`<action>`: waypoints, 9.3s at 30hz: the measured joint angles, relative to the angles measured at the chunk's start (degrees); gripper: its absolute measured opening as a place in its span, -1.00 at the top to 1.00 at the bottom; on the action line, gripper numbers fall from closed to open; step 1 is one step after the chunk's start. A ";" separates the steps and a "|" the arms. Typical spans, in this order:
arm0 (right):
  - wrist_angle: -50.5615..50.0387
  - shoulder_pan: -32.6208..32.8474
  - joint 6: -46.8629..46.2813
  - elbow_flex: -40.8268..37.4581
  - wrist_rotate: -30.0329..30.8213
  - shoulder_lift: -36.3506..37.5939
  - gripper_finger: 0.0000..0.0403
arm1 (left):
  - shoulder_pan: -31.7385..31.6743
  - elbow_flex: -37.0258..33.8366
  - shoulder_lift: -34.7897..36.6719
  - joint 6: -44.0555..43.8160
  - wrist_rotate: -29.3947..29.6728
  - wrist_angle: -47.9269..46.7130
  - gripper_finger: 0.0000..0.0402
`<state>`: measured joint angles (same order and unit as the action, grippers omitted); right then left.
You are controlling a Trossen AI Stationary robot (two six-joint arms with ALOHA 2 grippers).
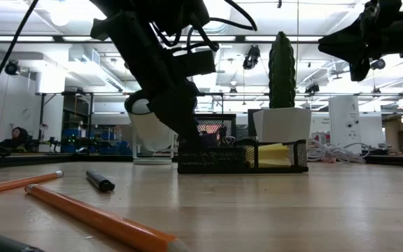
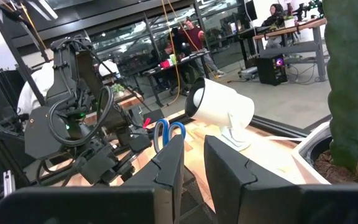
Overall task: Pick and place office supplies into organizer
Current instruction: Put the blue eraser into the black desk organizer, then put the black binder clip into the black desk organizer
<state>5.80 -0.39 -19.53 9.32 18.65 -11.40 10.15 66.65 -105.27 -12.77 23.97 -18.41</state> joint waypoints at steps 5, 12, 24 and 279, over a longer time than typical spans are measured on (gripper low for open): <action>0.00 -0.01 0.00 0.00 0.00 0.00 0.73 | 0.02 0.00 0.00 -0.09 -0.40 0.02 0.81; 0.01 0.00 0.00 -0.01 0.00 0.00 0.73 | 0.03 0.16 0.00 -0.09 -0.46 -0.04 0.80; 0.02 -0.01 -0.02 -0.02 0.00 0.00 0.73 | 0.02 2.79 0.63 0.06 -0.02 0.03 0.79; -1.03 -0.03 -3.65 0.04 0.98 -2.63 0.73 | -6.07 -2.56 15.75 1.18 -11.76 5.27 1.00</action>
<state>4.78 -0.42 -23.18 9.37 19.64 -14.03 4.08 64.09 -89.53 -11.60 12.21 -13.15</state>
